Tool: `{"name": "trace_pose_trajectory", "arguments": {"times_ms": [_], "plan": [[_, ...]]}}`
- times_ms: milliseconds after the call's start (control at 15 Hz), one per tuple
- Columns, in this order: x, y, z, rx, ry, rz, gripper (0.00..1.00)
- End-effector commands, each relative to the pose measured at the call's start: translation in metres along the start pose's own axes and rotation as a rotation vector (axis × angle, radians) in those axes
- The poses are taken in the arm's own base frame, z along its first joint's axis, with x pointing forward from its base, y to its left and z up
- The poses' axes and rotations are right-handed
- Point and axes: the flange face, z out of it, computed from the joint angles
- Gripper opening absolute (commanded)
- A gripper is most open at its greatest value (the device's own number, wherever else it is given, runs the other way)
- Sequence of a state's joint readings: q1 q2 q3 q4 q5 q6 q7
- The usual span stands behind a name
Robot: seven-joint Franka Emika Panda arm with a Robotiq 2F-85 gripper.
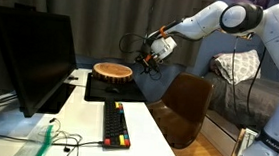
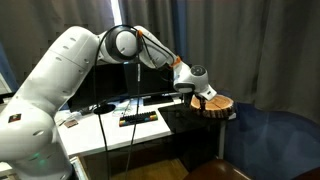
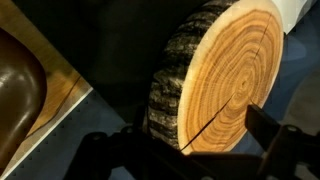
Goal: Move the wood stamp shaped cushion to the left
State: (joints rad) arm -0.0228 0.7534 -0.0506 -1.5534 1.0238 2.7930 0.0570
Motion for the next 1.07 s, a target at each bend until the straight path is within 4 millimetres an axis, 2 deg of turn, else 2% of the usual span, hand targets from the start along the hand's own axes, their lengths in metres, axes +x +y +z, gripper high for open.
{"name": "trace_pose_trajectory", "arguments": {"times_ms": [0,733,800,867,1000], "plan": [[0.011,-0.011,0.037,0.009,0.023,0.035,1.0],[0.02,-0.015,0.106,0.014,0.075,0.088,1.0],[0.019,-0.015,0.11,0.017,0.081,0.085,0.75],[0.019,-0.015,0.113,0.017,0.088,0.083,0.74],[0.02,-0.015,0.118,0.015,0.101,0.077,0.59]]}}
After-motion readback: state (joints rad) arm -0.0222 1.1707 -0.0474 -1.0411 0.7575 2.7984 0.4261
